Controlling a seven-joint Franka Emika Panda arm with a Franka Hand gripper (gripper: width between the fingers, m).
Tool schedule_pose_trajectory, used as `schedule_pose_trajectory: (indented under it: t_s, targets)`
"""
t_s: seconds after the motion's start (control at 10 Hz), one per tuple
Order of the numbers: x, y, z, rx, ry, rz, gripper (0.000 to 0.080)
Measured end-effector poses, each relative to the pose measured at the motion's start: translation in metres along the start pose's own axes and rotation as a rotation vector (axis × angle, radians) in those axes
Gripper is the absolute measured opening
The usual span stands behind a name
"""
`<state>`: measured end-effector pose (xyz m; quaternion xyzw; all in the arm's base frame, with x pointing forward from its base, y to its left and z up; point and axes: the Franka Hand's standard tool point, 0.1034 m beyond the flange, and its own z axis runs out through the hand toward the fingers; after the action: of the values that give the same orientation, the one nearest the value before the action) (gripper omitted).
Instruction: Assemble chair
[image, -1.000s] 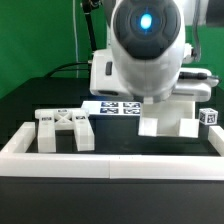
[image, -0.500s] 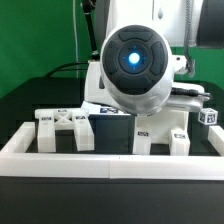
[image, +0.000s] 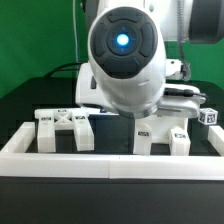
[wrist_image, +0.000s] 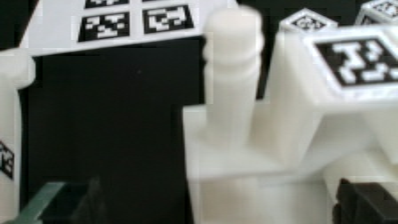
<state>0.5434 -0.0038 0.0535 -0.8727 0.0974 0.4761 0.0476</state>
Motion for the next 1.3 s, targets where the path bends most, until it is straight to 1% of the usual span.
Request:
schedule_pose_trajectory:
  t_s: [0.2, 0.3, 0.4, 0.5, 0.6, 0.7, 0.8, 0.9, 1.0, 1.1, 1.2, 1.3]
  targets:
    - [0.005, 0.004, -0.006, 0.007, 0.023, -0.015, 0.0649]
    - [0.001, 0.004, -0.011, 0.008, 0.035, -0.033, 0.0649]
    - [-0.001, 0.006, -0.014, 0.01, 0.034, -0.034, 0.0649]
    - [0.0, 0.009, -0.022, 0.005, 0.073, -0.036, 0.0649]
    - [-0.003, 0.008, -0.023, 0.005, 0.07, -0.02, 0.0649]
    - [0.005, 0.008, -0.027, 0.006, 0.109, -0.024, 0.0649]
    - [0.018, 0.003, -0.041, 0.01, 0.252, -0.039, 0.0649]
    - [0.013, 0.001, -0.042, 0.023, 0.35, -0.035, 0.0649]
    - [0.015, 0.003, -0.044, 0.028, 0.418, -0.043, 0.0649]
    - [0.019, 0.003, -0.055, 0.032, 0.522, -0.049, 0.0649]
    - [0.017, 0.004, -0.061, 0.035, 0.606, -0.057, 0.0649]
    - [0.016, 0.008, -0.064, 0.037, 0.691, -0.06, 0.0649]
